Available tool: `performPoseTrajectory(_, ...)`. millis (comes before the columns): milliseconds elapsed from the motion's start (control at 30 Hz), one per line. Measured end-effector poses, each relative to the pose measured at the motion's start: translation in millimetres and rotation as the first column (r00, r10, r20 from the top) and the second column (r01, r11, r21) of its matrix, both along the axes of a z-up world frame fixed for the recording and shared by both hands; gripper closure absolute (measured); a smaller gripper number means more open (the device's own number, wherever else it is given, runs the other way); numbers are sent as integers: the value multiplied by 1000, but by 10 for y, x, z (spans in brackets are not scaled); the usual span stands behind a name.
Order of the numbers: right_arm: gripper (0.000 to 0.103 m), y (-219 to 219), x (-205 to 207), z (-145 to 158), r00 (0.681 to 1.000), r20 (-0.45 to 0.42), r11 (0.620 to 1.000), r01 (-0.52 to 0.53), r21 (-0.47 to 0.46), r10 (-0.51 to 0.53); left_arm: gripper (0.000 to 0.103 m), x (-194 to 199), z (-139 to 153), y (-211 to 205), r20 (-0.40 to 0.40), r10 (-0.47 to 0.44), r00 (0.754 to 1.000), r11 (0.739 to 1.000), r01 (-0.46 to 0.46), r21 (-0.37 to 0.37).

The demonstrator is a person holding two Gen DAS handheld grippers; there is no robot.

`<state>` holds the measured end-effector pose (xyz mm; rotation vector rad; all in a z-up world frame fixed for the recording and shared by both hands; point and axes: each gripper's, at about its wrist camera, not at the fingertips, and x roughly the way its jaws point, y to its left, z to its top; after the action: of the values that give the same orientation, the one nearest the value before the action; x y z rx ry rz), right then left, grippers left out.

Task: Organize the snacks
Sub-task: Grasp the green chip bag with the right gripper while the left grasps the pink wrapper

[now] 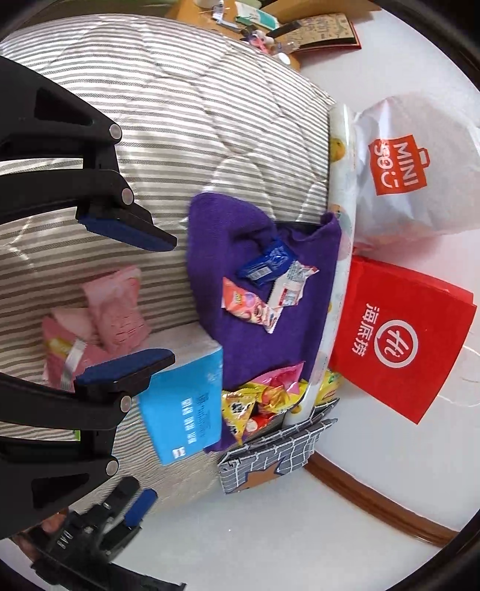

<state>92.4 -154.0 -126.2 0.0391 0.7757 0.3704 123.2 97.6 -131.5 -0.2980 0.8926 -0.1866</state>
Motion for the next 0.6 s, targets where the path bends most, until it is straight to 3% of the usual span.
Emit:
performPoseTrajectory(267, 37, 253, -201, -234, 994, -27, 994, -104, -45, 103, 48, -138, -13, -68, 2, -15, 1000, 1000, 15, 10)
performPoseTrajectory(400, 43, 337, -215, -378, 989, -57, 988, -143, -61, 140, 48, -168, -48, -76, -4, -20, 1000, 1000, 20, 19)
performPoseTrajectory(600, 48, 355, -143, -576, 989, -87, 986, -127, -110, 118, 48, -153, -114, -82, -22, -21, 1000, 999, 21, 25)
